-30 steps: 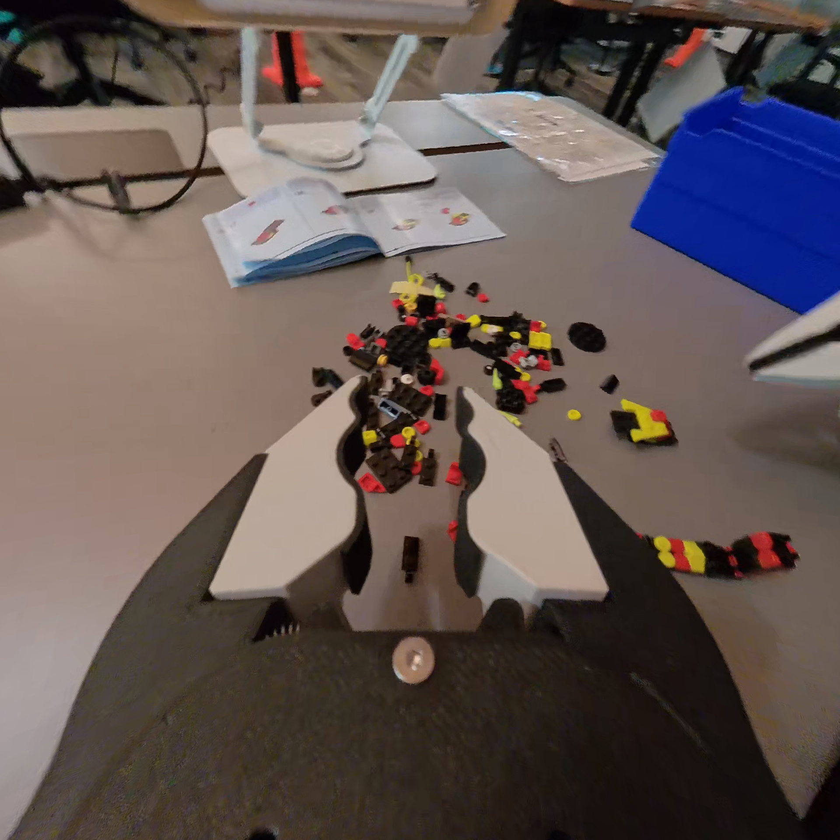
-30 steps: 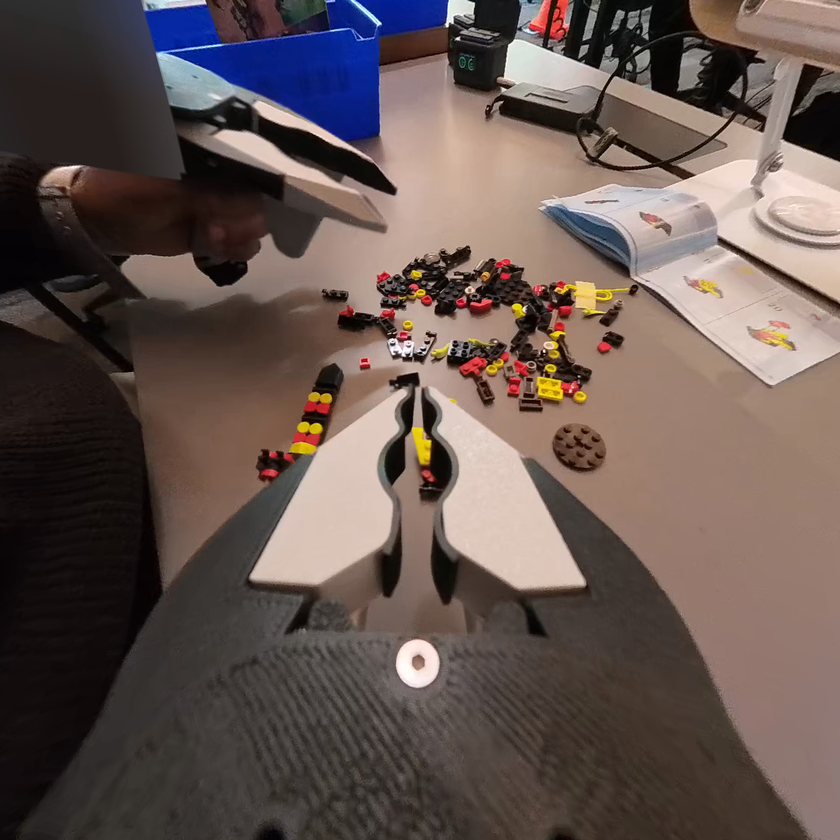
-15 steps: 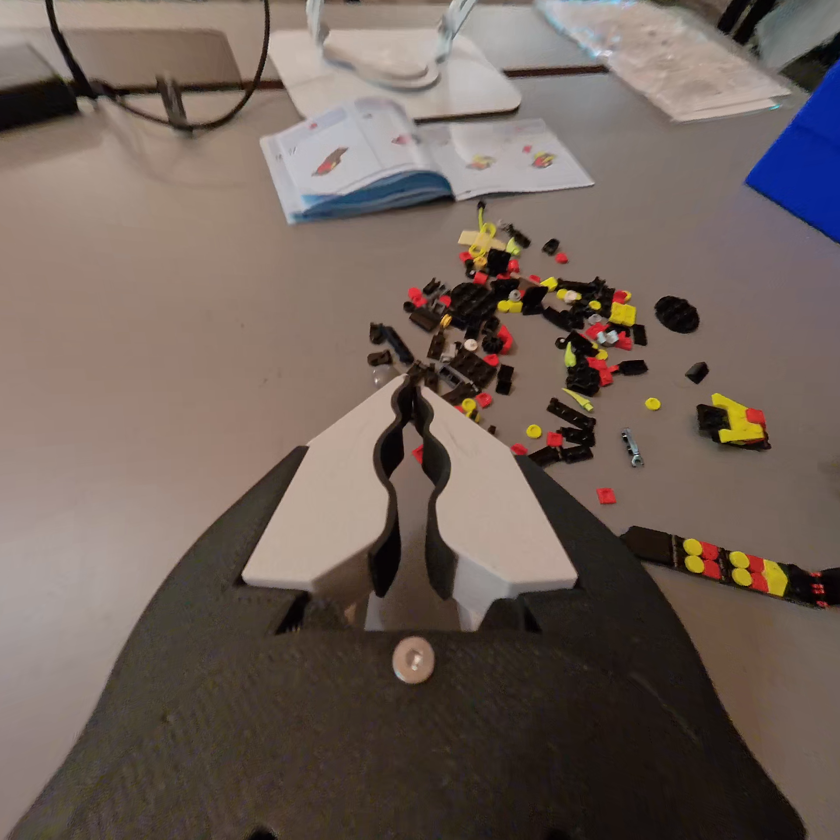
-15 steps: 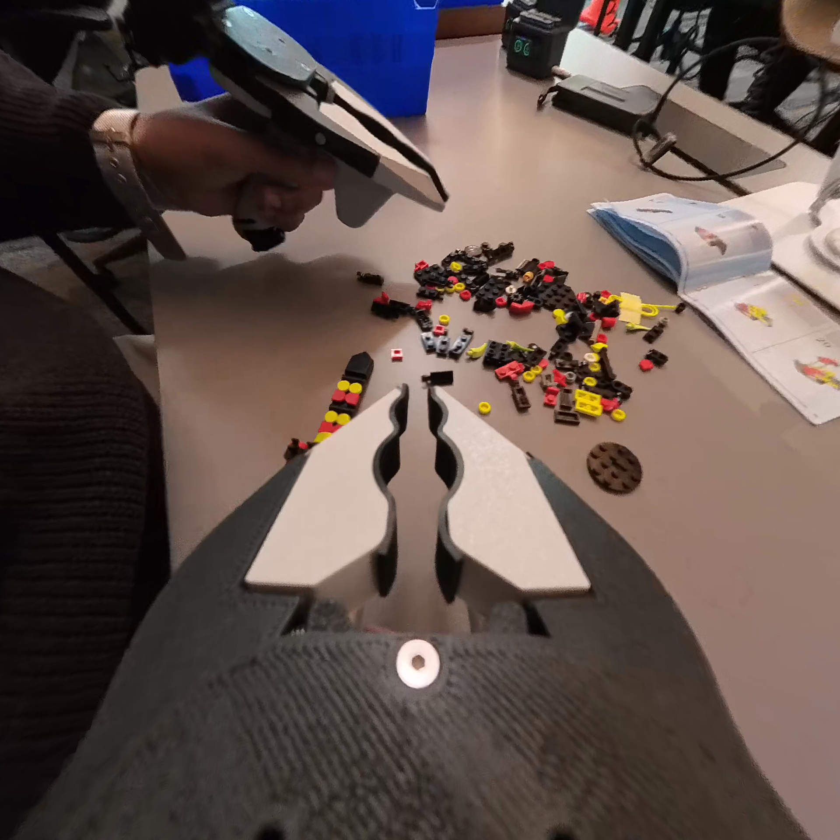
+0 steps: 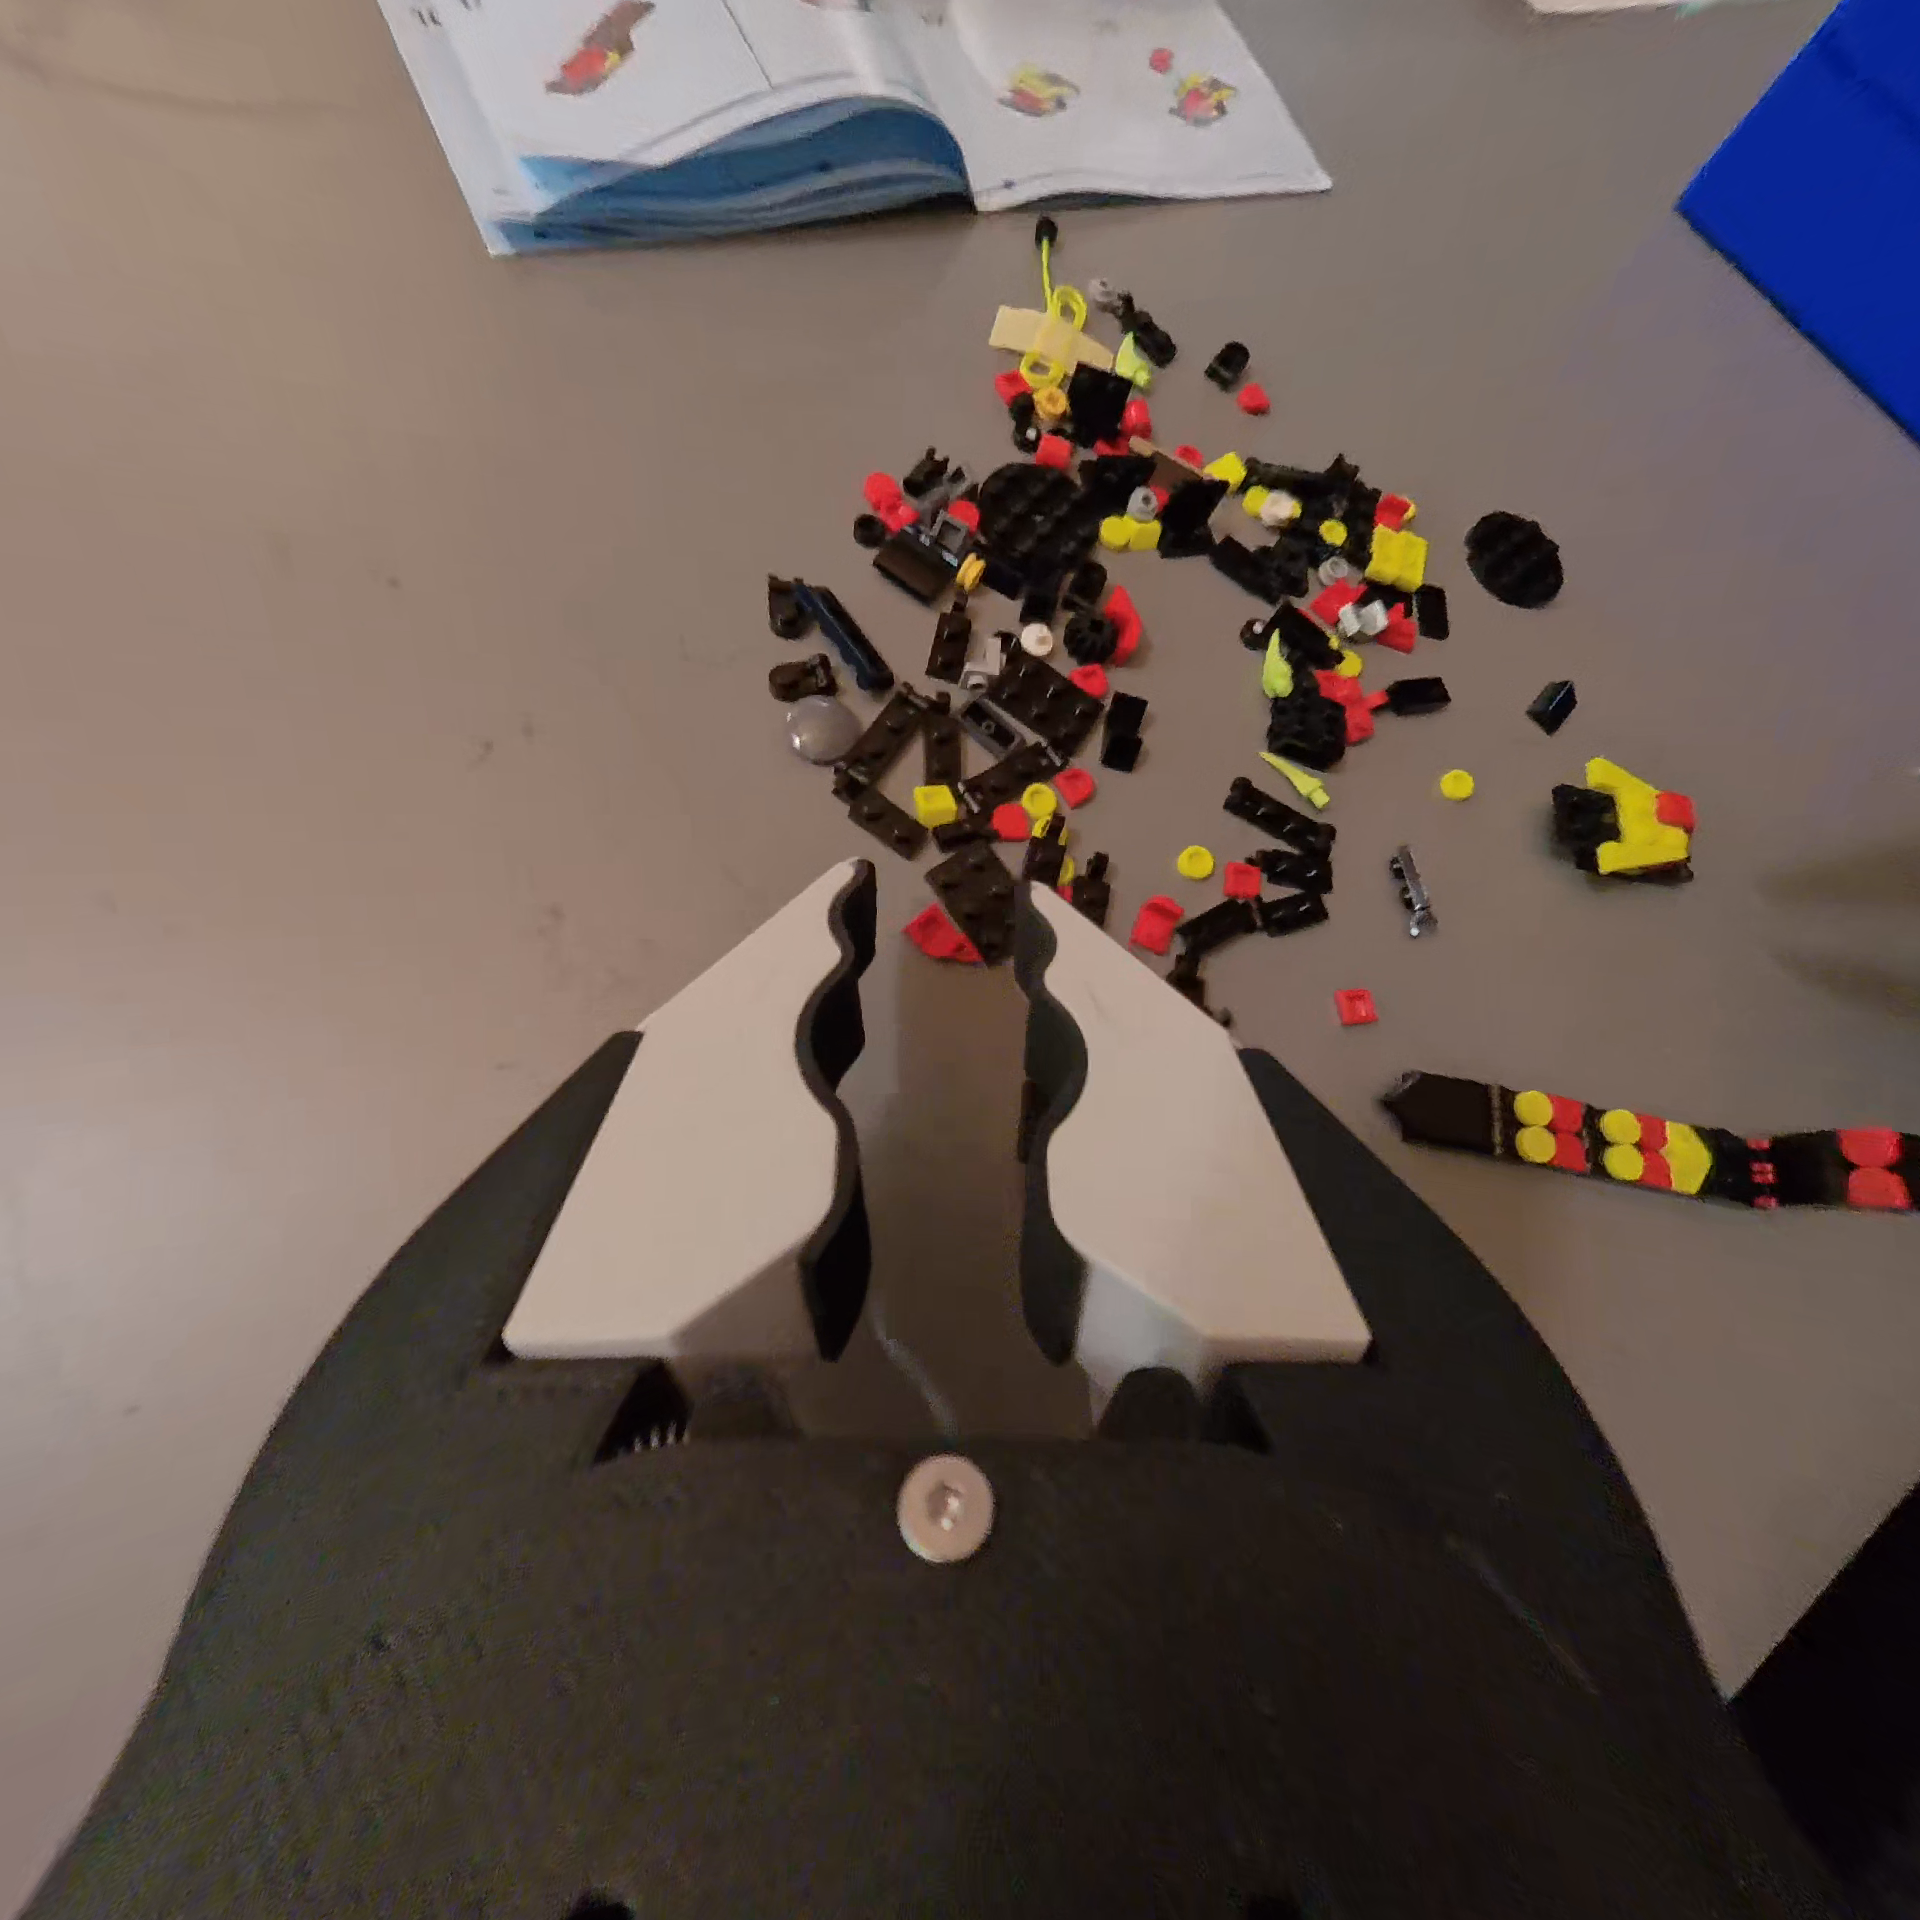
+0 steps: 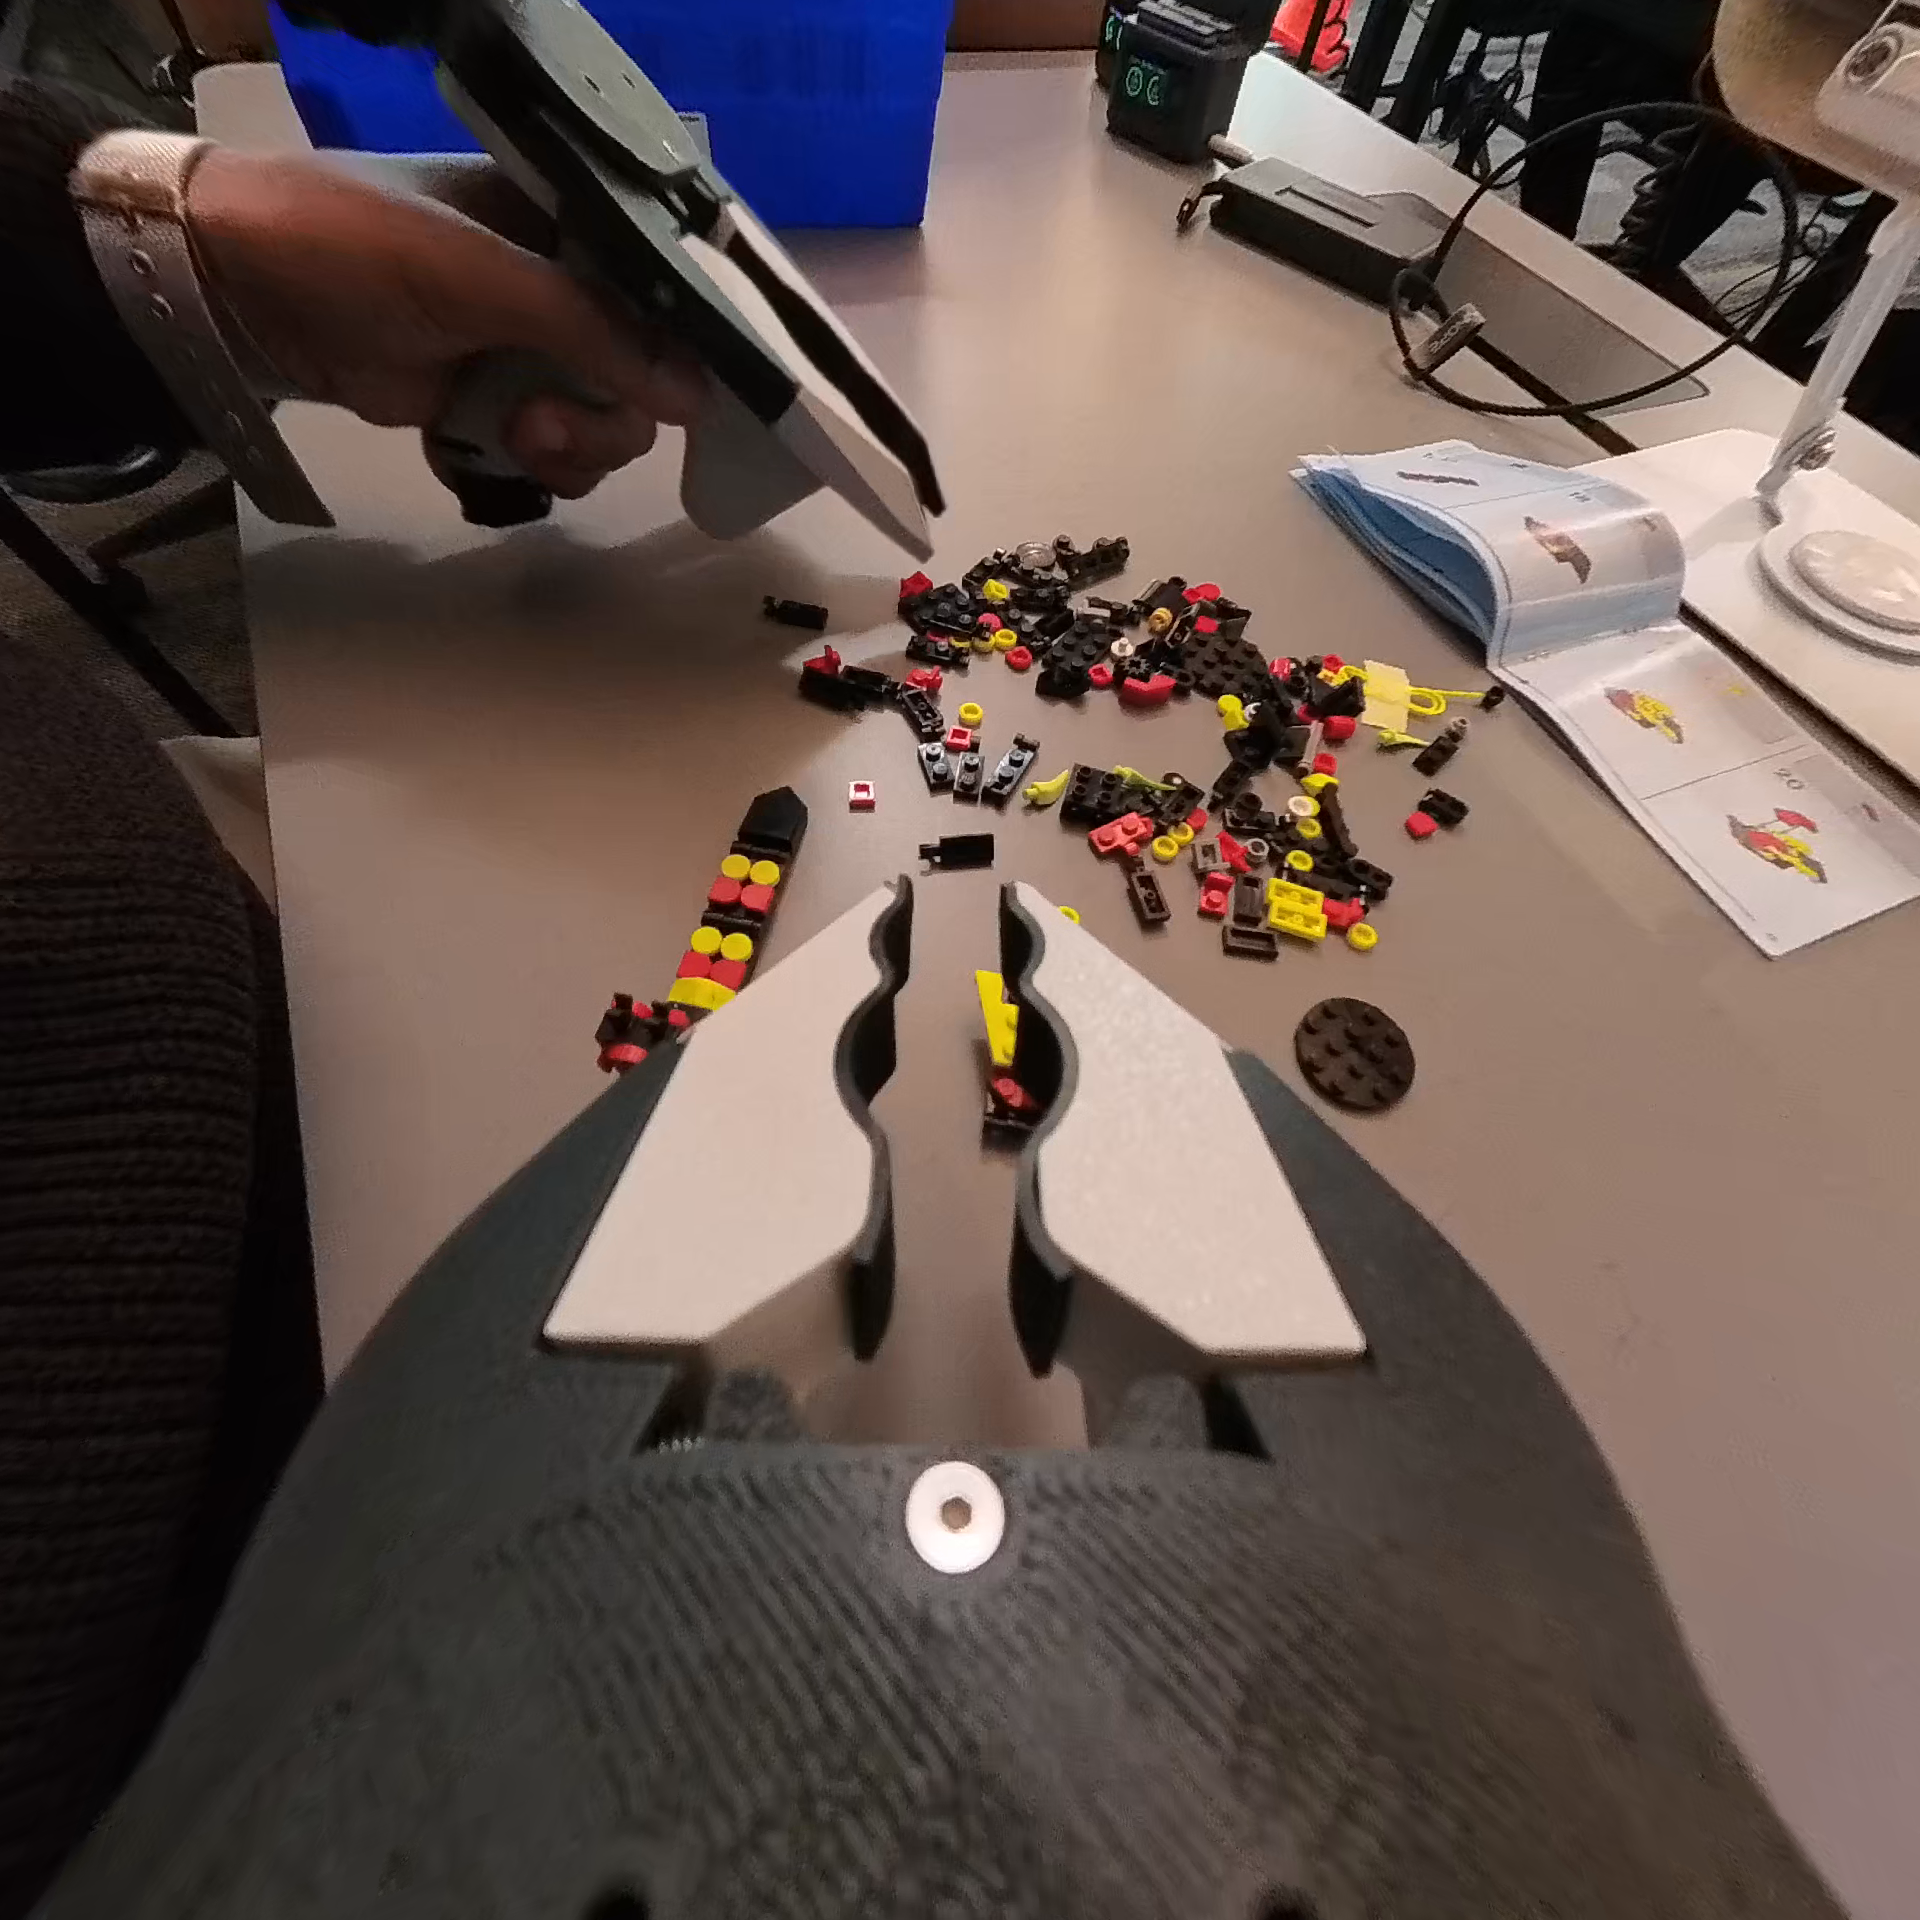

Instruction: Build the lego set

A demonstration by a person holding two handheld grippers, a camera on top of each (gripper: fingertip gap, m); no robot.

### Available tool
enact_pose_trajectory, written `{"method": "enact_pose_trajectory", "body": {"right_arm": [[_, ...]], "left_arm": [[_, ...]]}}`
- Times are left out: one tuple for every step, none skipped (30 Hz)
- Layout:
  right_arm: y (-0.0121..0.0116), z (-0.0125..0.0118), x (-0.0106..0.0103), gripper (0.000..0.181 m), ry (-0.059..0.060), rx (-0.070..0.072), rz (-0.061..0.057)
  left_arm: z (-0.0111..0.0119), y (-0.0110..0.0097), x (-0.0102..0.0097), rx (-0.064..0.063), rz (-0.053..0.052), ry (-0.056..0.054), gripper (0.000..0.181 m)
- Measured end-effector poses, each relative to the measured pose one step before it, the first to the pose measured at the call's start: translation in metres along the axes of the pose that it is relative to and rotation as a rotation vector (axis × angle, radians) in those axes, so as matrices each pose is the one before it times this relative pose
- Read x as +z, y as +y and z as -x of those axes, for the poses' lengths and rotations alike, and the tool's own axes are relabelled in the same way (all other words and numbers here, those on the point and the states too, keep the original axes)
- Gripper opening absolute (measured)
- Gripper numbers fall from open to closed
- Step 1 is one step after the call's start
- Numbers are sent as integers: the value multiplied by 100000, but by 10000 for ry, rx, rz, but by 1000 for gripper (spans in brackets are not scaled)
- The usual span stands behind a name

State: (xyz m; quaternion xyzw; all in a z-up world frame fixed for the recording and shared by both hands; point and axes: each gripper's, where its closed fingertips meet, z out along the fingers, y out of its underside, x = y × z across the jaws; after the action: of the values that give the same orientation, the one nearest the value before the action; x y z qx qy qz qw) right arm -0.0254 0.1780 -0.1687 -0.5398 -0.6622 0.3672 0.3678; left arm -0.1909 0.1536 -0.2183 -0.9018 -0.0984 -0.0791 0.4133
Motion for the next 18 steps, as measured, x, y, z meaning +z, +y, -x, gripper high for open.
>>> {"method": "enact_pose_trajectory", "body": {"right_arm": [[26,19,18,16,-11,-8,13],[33,19,8,16,-9,-6,15],[18,3,13,16,0,-6,14],[18,-6,0,16,1,-8,6],[-11,11,-3,16,-5,-6,-1],[3,10,-8,16,-7,-1,-1],[13,11,2,16,-6,1,3],[17,-2,7,16,-5,3,8],[23,-8,4,16,-6,6,11],[25,-5,19,16,-6,10,9],[10,16,10,17,-8,7,4],[10,12,10,17,-8,2,4],[7,-2,3,17,-1,-3,8],[17,11,1,17,4,-7,8],[13,3,9,17,1,-7,7],[16,14,14,17,-6,-3,13],[30,10,23,17,-9,-1,19],[26,23,25,17,-7,-4,18]], "left_arm": [[189,407,143,45,242,-71,23],[211,356,174,50,193,-97,23],[143,339,179,27,171,-74,22],[68,309,169,4,178,-40,21],[-117,96,79,-17,48,77,21],[-78,-50,-10,-56,-9,50,18],[-49,102,16,3,87,30,14],[-47,115,54,38,48,36,12],[-77,-21,11,17,-43,54,8],[-120,49,37,-23,34,93,5],[-101,-3,24,-43,10,80,3],[-62,8,18,-12,3,48,3],[-4,-9,1,15,-12,11,3],[-12,-2,7,10,2,6,2],[-14,-6,-5,9,-1,6,2],[-29,-15,-3,28,-1,10,2],[-12,2,-3,28,0,-7,2],[-3,-28,-24,24,-11,-13,2]]}}
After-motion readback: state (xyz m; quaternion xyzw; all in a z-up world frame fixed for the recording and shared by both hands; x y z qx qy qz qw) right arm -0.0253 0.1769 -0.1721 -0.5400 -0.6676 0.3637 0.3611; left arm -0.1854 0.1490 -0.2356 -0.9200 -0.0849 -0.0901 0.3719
